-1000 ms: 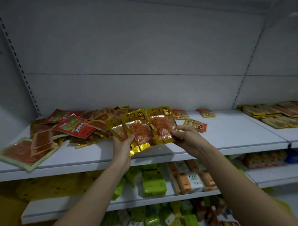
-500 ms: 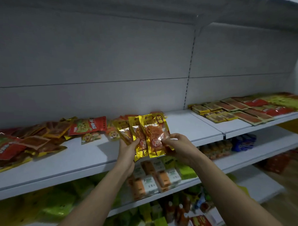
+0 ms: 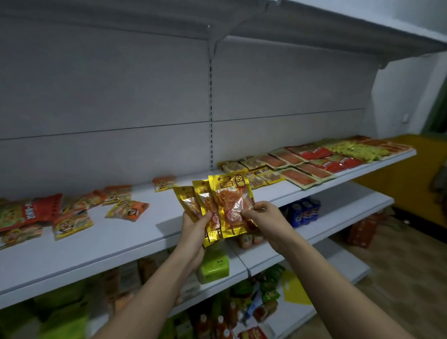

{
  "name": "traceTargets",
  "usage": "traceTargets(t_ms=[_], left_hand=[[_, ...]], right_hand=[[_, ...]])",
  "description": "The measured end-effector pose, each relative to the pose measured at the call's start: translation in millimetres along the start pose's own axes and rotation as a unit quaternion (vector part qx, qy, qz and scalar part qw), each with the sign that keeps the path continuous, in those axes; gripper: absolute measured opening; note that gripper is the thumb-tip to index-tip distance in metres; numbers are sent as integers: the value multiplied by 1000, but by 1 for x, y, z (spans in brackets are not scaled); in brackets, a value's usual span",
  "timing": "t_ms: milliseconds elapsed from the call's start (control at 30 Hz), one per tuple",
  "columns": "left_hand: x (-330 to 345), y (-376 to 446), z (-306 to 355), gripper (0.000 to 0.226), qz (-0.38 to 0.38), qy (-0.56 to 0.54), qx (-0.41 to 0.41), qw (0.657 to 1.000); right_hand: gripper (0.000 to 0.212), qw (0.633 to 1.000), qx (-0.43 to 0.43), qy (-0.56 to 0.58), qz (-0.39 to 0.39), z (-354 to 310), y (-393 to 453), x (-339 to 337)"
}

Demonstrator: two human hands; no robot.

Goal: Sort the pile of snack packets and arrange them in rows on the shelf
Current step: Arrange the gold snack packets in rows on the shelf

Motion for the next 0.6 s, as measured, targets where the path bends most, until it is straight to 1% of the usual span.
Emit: traceTargets(t_ms=[167,367,533,600], left_hand=[[43,36,-18,40,-29,10,-16,999],[71,92,-32,39,-56,0,-23,998],[91,150,-37,54,-96,0,-26,995],[94,170,-38,56,-115,17,-23,993]], right_hand=[[30,1000,-1,7,26,3,15,-52],[32,999,7,4,42,1,47,-90],[30,998,4,-18,66,-8,84,-120],[25,998,9,-22,65,-9,101,-127]])
Point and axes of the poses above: each hand's wrist, its own y-axis towards the middle knuckle, its own x-axis out of the palm, z = x × y, the point moved 9 cm from there along y, towards the middle knuckle, and after that the axes turned 15 degrees about -z, right-handed, at the moved point
